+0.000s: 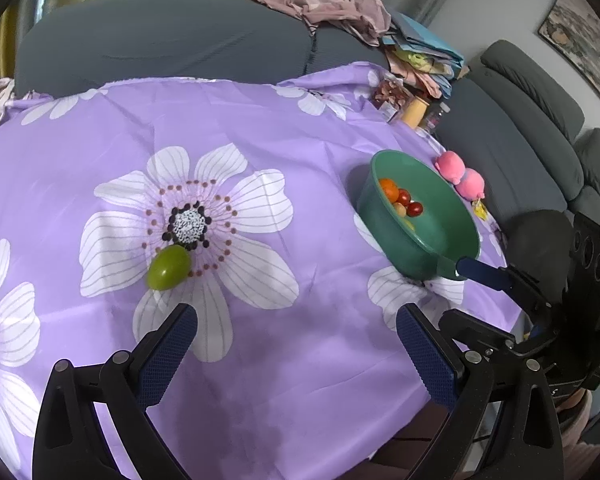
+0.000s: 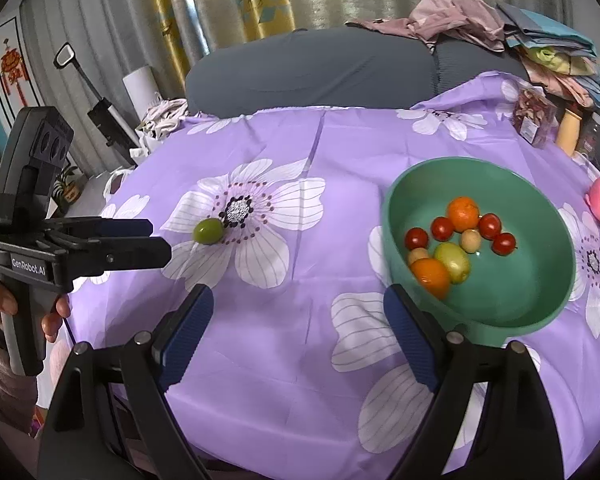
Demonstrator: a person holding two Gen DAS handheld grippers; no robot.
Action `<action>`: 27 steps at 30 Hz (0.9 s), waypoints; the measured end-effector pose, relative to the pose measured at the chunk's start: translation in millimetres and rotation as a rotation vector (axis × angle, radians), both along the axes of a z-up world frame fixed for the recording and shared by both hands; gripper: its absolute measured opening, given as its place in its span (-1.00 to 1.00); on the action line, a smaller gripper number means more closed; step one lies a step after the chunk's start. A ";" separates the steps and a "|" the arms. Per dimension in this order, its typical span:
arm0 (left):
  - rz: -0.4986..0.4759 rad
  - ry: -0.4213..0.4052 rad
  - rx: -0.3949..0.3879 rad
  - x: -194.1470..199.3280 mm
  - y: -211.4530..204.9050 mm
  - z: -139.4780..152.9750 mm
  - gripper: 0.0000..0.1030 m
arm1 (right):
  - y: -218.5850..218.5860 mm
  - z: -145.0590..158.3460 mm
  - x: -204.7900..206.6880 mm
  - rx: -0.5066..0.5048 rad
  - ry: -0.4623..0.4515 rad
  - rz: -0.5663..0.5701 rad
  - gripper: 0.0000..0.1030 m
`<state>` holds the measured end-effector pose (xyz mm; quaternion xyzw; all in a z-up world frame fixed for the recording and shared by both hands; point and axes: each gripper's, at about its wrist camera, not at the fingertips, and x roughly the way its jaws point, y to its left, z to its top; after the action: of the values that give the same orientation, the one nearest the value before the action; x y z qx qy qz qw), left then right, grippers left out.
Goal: Organize fruits
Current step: 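Move both open grippers from the bowl toward the small green fruit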
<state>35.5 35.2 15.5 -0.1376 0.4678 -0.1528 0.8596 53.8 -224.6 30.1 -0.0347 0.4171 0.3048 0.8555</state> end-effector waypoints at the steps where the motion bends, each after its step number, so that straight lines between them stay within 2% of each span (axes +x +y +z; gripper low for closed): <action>1: 0.002 0.002 -0.001 -0.2 1.4 -1.0 0.93 | 2.5 -0.5 -0.3 -0.003 0.001 0.006 0.70; 27: 0.037 0.041 -0.014 -3.2 31.5 -20.9 0.93 | 53.1 -16.2 -0.3 -0.060 0.043 0.092 0.71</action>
<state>32.3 66.6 -5.5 -0.1553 0.4816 -0.1373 0.8515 53.5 -171.4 13.9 -0.0727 0.4424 0.3318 0.8300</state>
